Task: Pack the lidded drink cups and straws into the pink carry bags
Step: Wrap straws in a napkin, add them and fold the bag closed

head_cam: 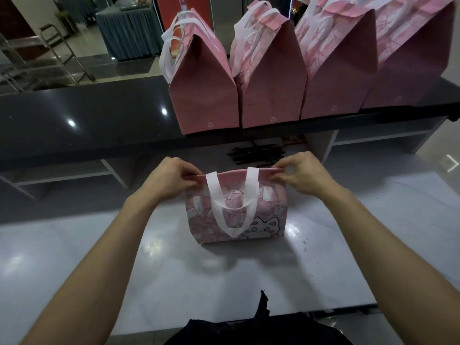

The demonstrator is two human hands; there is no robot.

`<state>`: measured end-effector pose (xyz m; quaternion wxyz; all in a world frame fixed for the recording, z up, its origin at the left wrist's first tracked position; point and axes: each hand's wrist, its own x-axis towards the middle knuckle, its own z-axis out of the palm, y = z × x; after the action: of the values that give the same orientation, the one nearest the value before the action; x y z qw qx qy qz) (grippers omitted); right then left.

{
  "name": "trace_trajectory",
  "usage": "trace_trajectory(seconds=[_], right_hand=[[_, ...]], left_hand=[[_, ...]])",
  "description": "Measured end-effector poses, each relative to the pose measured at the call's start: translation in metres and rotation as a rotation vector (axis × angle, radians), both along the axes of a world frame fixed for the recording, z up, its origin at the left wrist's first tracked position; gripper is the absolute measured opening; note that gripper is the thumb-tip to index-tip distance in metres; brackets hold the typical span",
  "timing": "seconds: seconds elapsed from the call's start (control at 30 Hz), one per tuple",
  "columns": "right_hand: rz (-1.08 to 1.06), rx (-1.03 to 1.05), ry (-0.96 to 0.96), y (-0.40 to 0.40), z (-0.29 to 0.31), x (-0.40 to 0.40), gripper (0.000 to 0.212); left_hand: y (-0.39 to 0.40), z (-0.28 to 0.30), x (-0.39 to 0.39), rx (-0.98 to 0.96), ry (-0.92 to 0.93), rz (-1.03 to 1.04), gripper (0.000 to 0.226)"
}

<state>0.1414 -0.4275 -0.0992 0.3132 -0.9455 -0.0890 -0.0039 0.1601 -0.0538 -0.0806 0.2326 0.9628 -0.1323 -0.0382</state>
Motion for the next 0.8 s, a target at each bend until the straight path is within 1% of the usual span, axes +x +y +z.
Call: trace_trajectory(seconds=[0.03, 0.07, 0.13, 0.17, 0.2, 0.27, 0.33, 0.37, 0.47, 0.5, 0.53, 0.6, 0.67, 0.73, 0.8], right_hand=[[0.001, 0.019, -0.008, 0.002, -0.001, 0.0, 0.034], [0.012, 0.041, -0.01, 0.002, 0.0, -0.002, 0.046], [0.004, 0.114, -0.012, -0.005, 0.002, -0.01, 0.08], [-0.019, 0.17, -0.026, -0.011, 0.0, -0.016, 0.087], [-0.046, 0.227, -0.044, -0.018, -0.004, -0.024, 0.088], [-0.096, 0.3, -0.062, -0.03, -0.017, -0.042, 0.085], [-0.124, 0.324, -0.025, -0.034, -0.036, -0.062, 0.086], [-0.136, 0.324, 0.004, -0.034, -0.047, -0.071, 0.089], [-0.132, 0.272, 0.09, -0.027, -0.078, -0.089, 0.1], [-0.124, 0.249, 0.105, -0.023, -0.086, -0.091, 0.097], [-0.124, 0.233, 0.109, -0.02, -0.093, -0.092, 0.089], [-0.138, 0.216, 0.087, -0.015, -0.102, -0.088, 0.067], [-0.139, 0.219, 0.061, -0.009, -0.109, -0.085, 0.046], [-0.078, 0.21, 0.035, -0.003, -0.114, -0.083, 0.028], [-0.017, 0.215, 0.035, 0.004, -0.118, -0.084, 0.021]], left_hand=[[-0.002, 0.002, 0.0, 0.013, -0.003, -0.002, 0.028], [-0.002, 0.005, 0.0, 0.018, 0.022, -0.01, 0.033], [0.003, 0.018, -0.001, 0.019, 0.124, -0.062, 0.05], [0.003, 0.025, -0.002, 0.007, 0.145, -0.089, 0.056], [0.0, 0.032, -0.004, -0.018, 0.124, -0.104, 0.057], [-0.024, 0.043, -0.009, -0.069, -0.029, -0.116, 0.05], [-0.066, 0.048, -0.013, -0.058, -0.164, -0.16, 0.041], [-0.089, 0.048, -0.015, -0.039, -0.186, -0.202, 0.042], [-0.147, 0.037, -0.014, 0.072, -0.153, -0.325, 0.06], [-0.161, 0.032, -0.012, 0.115, -0.135, -0.346, 0.063], [-0.172, 0.027, -0.01, 0.151, -0.124, -0.356, 0.061], [-0.185, 0.018, -0.004, 0.187, -0.128, -0.342, 0.048], [-0.187, 0.011, -0.001, 0.15, -0.161, -0.296, 0.037], [-0.184, 0.007, -0.001, 0.067, -0.19, -0.247, 0.027], [-0.18, 0.004, -0.003, 0.005, -0.192, -0.22, 0.022]])
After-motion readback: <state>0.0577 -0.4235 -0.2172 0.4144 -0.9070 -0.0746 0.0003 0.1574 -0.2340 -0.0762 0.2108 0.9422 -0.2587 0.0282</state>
